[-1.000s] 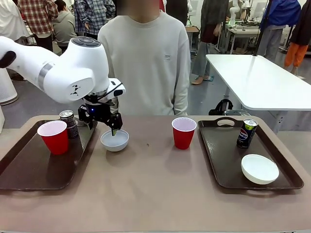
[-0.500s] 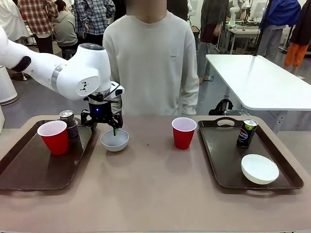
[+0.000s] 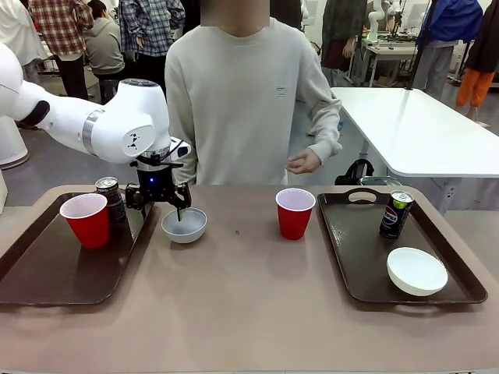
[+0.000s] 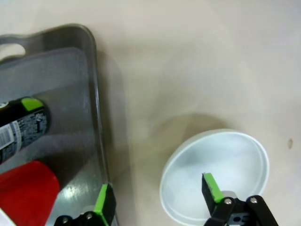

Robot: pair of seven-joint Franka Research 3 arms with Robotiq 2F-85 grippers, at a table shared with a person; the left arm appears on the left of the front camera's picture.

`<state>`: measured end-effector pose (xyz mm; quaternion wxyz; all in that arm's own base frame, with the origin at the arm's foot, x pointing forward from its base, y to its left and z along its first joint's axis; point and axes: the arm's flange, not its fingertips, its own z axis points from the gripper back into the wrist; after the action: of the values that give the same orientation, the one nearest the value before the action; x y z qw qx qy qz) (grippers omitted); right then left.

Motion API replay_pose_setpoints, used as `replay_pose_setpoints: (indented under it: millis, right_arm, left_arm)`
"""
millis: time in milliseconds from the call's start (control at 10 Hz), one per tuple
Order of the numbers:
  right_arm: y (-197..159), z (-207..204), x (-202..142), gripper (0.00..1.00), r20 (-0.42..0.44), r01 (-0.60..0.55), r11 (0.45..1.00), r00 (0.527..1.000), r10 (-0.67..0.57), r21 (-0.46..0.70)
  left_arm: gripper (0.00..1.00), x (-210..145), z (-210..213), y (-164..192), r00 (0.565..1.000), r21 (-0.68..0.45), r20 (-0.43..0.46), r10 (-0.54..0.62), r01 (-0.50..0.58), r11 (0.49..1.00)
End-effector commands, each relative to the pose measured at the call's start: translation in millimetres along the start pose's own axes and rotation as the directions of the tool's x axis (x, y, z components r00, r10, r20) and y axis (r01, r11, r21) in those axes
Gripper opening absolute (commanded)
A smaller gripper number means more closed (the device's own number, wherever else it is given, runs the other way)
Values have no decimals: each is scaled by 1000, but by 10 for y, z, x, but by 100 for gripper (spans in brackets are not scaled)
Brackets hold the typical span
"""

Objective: Prepare tableware on both trays.
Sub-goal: Pick up a Picnic Bowl from the table and place it on a Handle tray.

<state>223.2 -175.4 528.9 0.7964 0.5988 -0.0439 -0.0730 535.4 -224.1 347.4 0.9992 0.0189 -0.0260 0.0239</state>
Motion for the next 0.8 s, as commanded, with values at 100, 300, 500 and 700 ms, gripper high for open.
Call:
replay_pose_setpoints:
  millis: [100, 300, 500, 700]
  right_arm:
    - [-14, -15, 2, 100, 2, -16, 1000, 1000, 16, 26]
    - [-14, -15, 2, 100, 2, -16, 1000, 1000, 16, 26]
    - [-14, -15, 2, 100, 2, -16, 1000, 1000, 16, 26]
    - [-14, -15, 2, 100, 2, -16, 1000, 1000, 16, 26]
  left_arm:
    - [36, 24, -15, -53, 1000, -27, 4, -12, 12, 1000]
    - [0, 8, 3, -46, 1000, -30, 12, -24, 25, 999]
    - [0, 8, -11, -53, 999, -23, 9, -33, 33, 999]
    - [0, -2, -27, -48, 999, -25, 11, -36, 36, 999]
